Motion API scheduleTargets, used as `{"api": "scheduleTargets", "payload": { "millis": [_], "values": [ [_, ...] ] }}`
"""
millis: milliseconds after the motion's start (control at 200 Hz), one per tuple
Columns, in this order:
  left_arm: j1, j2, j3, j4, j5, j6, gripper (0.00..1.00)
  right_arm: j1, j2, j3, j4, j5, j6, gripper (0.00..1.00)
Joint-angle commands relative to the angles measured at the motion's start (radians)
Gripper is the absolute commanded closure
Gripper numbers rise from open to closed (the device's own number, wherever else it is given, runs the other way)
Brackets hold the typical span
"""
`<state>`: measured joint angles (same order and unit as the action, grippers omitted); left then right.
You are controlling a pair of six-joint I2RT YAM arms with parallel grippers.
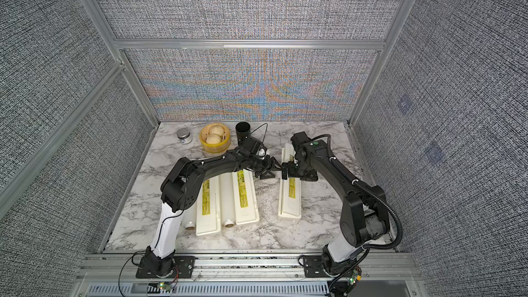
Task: Put plastic wrap rolls into dispensers
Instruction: Open the lid of the plastic wrap cutting box.
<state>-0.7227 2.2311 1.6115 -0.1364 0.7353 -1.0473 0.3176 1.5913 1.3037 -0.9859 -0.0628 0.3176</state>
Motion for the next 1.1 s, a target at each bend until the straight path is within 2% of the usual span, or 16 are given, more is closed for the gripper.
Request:
{"api": "scheduleTargets", "payload": {
  "millis": [0,265,590,841,1091],
  "values": [
    [-0.009,0.009,0.023,0.003,0.019,0.018,0.34,-0.013,-0.018,-0.015,-0.039,0.030,-0.009,0.01],
    [-0.021,0.021,0.071,0.007,0.042,0.029,0.30,-0.063,-0.084,-0.055,-0.047,0.030,-0.025,0.01],
    [-0.039,0.070,0.155,-0.031,0.062,0.048,0.28,-0.050,-0.087,-0.080,-0.021,0.006,-0.020,0.01],
    [-0.043,0.077,0.200,-0.063,0.060,0.057,0.28,-0.022,-0.058,-0.067,-0.041,0.074,-0.023,0.01],
    [-0.039,0.059,0.143,-0.056,0.056,0.062,0.28,-0.150,-0.166,-0.065,-0.093,0.047,-0.068,0.01]
  ]
}}
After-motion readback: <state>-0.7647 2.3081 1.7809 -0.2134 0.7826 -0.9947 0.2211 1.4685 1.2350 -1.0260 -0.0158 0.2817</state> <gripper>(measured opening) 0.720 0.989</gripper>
